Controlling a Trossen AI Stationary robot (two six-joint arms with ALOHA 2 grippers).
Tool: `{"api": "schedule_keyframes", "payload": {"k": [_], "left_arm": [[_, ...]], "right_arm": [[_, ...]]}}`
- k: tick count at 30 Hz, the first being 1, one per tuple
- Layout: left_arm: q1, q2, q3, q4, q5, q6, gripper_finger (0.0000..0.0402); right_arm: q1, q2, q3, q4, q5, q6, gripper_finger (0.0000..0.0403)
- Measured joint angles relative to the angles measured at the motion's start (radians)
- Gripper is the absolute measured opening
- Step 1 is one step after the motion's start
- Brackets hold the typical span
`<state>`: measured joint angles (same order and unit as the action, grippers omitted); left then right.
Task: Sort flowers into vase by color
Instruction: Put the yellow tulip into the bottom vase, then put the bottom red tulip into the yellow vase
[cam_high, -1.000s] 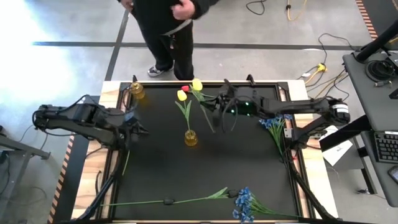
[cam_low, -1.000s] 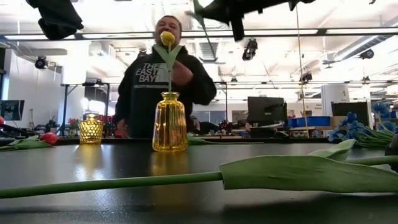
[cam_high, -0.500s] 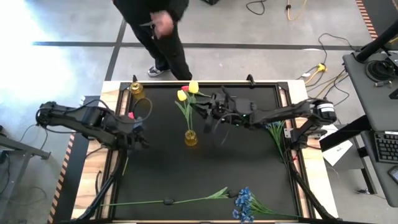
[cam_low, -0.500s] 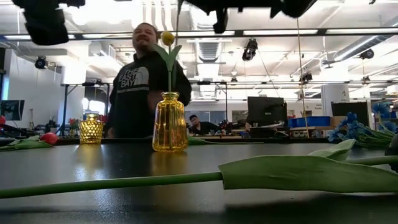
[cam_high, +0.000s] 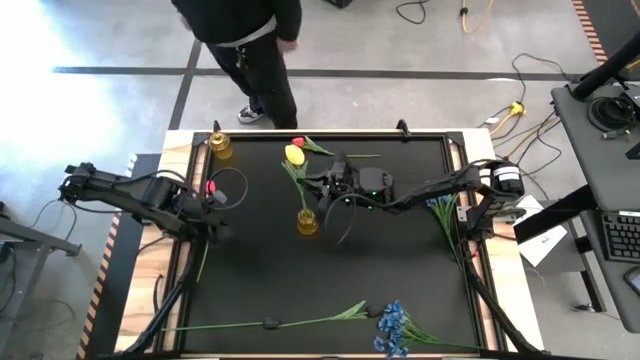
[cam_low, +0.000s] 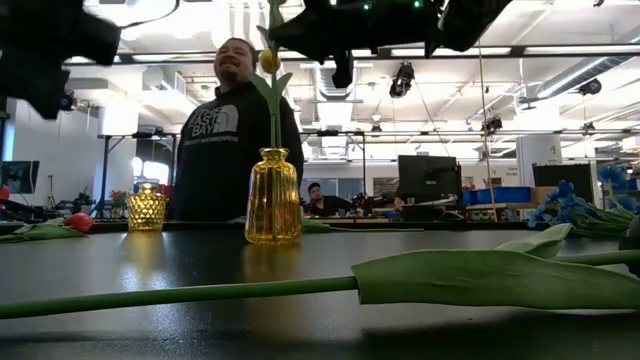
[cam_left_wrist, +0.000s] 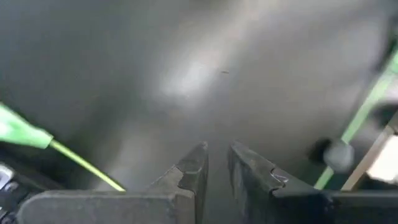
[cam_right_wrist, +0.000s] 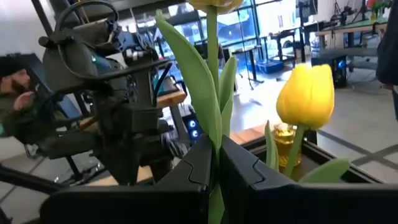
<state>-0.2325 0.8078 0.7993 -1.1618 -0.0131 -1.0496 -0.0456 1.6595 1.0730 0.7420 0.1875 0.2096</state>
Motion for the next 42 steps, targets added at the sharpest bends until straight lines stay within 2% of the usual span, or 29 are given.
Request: {"api": "schedule_keyframes", "payload": {"k": [5, 15, 19, 24, 28, 34, 38, 42], "left_arm": [[0.001, 0.003, -0.052, -0.006, -0.027, -0.097, 0.0085], [0.025, 0.039, -0.056, -0.014, -0.116, -0.195, 0.0161], [0.105, 0.065, -0.056, -0.047, -0.127, -0.211, 0.0181], [0.273, 0.106, -0.056, -0.09, -0.136, -0.178, 0.0185], [0.428, 0.173, -0.056, -0.093, -0.162, -0.063, 0.0185], [0.608, 0.325, -0.056, -0.097, -0.265, 0.071, 0.0175], [0.683, 0.434, -0.063, -0.088, -0.3, 0.079, 0.0162], [0.709, 0.537, -0.086, -0.058, -0.356, 0.093, 0.0148]], "right_arm": [[0.009, -0.028, 0.0, -0.118, -0.005, 0.002, 0.0043], [0.011, -0.164, 0.011, -0.411, -0.003, 0.026, 0.0173], [0.015, -0.214, 0.032, -0.533, -0.002, 0.026, 0.021], [0.039, -0.281, 0.066, -0.628, 0.008, 0.015, 0.0235], [0.079, -0.343, 0.069, -0.649, 0.076, -0.008, 0.0245], [0.175, -0.428, 0.069, -0.702, 0.231, -0.014, 0.0247], [0.264, -0.448, 0.069, -0.741, 0.36, -0.022, 0.0247], [0.353, -0.447, 0.069, -0.748, 0.49, -0.038, 0.0247]]}}
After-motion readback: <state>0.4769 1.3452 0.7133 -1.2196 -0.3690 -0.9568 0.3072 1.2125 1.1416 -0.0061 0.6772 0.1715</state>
